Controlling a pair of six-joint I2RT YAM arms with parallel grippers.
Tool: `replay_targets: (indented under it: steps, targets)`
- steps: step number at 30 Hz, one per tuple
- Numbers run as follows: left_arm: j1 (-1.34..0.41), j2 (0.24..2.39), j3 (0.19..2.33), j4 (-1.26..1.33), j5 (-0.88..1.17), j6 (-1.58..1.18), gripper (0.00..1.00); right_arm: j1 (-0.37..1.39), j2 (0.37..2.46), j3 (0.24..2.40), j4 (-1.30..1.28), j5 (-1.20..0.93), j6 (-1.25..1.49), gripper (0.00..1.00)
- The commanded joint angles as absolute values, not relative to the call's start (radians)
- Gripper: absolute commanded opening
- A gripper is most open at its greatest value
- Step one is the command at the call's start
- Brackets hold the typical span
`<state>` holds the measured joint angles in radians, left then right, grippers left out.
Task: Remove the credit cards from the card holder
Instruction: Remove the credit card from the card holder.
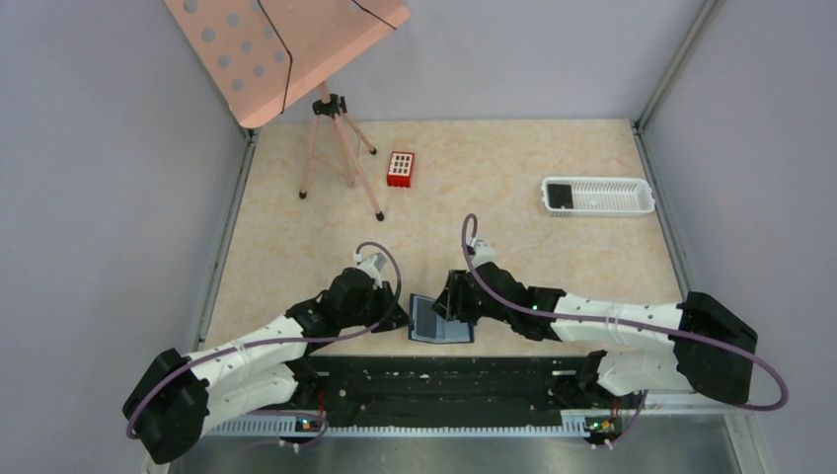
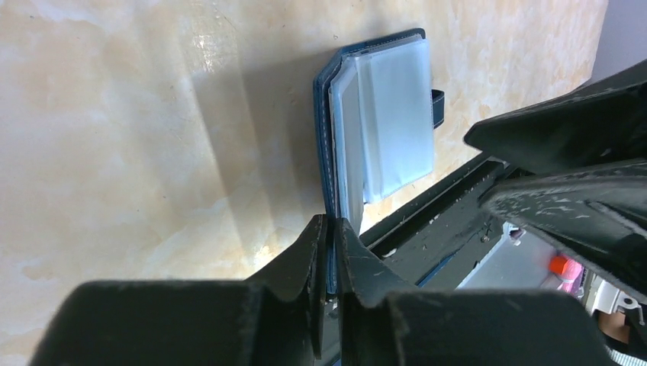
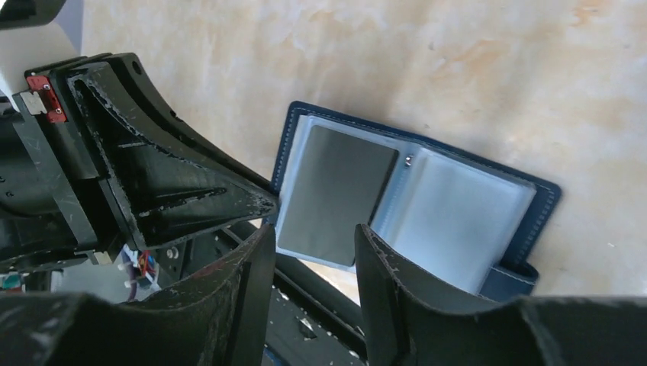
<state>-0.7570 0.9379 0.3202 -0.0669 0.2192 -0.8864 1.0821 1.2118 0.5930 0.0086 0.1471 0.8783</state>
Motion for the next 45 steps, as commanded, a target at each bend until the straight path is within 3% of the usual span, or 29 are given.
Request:
replay_targets:
  steps: [1, 7, 21, 23, 27, 31, 45]
  targets:
    - [-0.756, 0.935, 0.305, -0.011, 0.224, -0.900, 0.16, 1.081, 1.276, 0.582, 0.186, 0.043, 0.856, 0.41]
    - [-0.756, 0.945, 0.304, 0.014, 0.233, -0.905, 0.27, 1.047, 1.350, 0.548, 0.244, 0.006, 0.869, 0.32]
    - [-0.756, 1.028, 0.291, 0.138, 0.290, -0.913, 0.35, 0.988, 1.381, 0.440, 0.403, -0.090, 0.900, 0.33]
    - [-0.756, 1.036, 0.289, 0.150, 0.299, -0.914, 0.32, 0.983, 1.380, 0.428, 0.426, -0.104, 0.900, 0.33]
    - [-0.756, 1.048, 0.286, 0.168, 0.313, -0.917, 0.11, 0.958, 1.380, 0.380, 0.512, -0.156, 0.912, 0.34]
    - [-0.756, 1.034, 0.275, 0.192, 0.330, -0.921, 0.00, 0.931, 1.370, 0.315, 0.651, -0.223, 0.898, 0.36]
    - [-0.756, 0.899, 0.183, 0.385, 0.351, -0.970, 0.00, 0.807, 1.261, 0.156, 0.924, -0.374, 0.896, 0.37]
